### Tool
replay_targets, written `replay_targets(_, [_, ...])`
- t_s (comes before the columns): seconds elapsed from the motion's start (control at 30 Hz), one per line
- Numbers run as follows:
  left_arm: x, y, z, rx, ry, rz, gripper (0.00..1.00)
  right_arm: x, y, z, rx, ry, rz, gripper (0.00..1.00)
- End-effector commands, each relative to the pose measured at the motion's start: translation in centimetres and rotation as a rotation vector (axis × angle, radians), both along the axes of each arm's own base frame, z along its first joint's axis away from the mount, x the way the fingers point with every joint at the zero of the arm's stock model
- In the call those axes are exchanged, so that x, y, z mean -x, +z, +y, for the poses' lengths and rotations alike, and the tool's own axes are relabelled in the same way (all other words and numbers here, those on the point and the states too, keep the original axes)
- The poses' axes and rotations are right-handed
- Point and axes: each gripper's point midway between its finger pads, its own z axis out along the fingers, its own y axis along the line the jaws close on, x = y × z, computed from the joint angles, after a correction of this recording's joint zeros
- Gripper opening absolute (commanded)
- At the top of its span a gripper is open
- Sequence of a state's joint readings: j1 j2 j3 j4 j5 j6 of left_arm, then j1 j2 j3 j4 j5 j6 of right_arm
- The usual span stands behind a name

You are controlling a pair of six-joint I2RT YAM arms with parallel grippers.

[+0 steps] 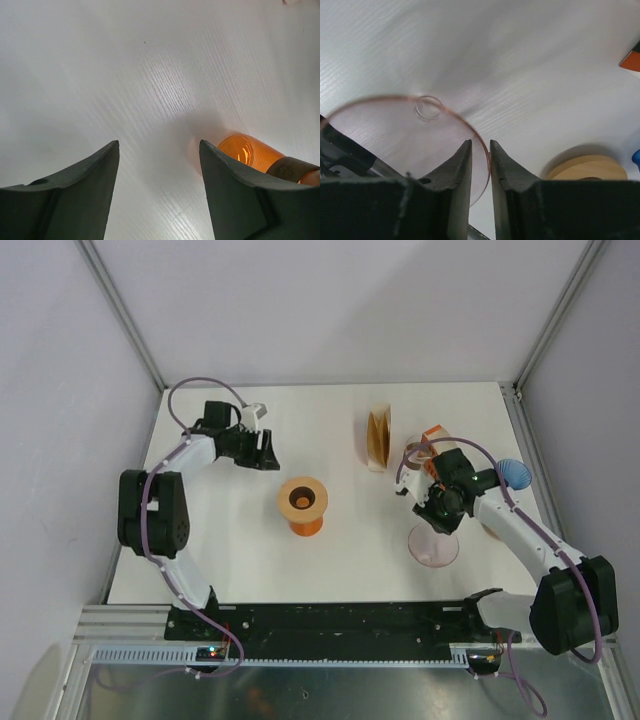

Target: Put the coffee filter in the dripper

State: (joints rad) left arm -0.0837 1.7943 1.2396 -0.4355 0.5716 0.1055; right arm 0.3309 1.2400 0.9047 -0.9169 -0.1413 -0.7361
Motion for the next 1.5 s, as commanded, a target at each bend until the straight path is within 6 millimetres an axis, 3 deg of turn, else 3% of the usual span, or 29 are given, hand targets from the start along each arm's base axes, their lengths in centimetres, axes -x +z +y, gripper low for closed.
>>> replay_targets(0.0, [-1.0,4.3,0.6,0.020,0.008,-0.119,0.70,0.1,-0.2,0.7,-0.016,0.027,0.008,0.21])
replay_targets(0.23, [-0.6,6.5,1.9,0.020,0.039,-0.174,0.70,0.7,0.0,1.6,-0.035,0.060,0.017,0.01])
replay_targets(0.37, [0.1,7.8,2.3,0.014,0.052,-0.206,0.70,1.0,0.6,3.2,-0.074,0.076,0.010,0.00])
replay_targets(0.47, [1.0,9.1,2.3,0.015,0.051,-0.239,0.70,0.5,2.3,5.2,-0.176,0.055,-0.014,0.00])
replay_targets(0.7, [3.2,10.4,2.4,0.014,0.047,-0.261,0.70,-0.5,4.6,8.1,-0.317,-0.135,0.047,0.00])
replay_targets(1.07, [7.3,14.3,0.7,0.038,-0.022,-0.345,0.70,-1.1,3.8,10.6,-0.383,-0.357,0.263,0.00])
replay_targets(1.47, [10.4,17.9,-2.1,0.044,-0.124,-0.414,0.71,-2.2,12.2,12.6,-0.673,-0.476,0.168,0.00])
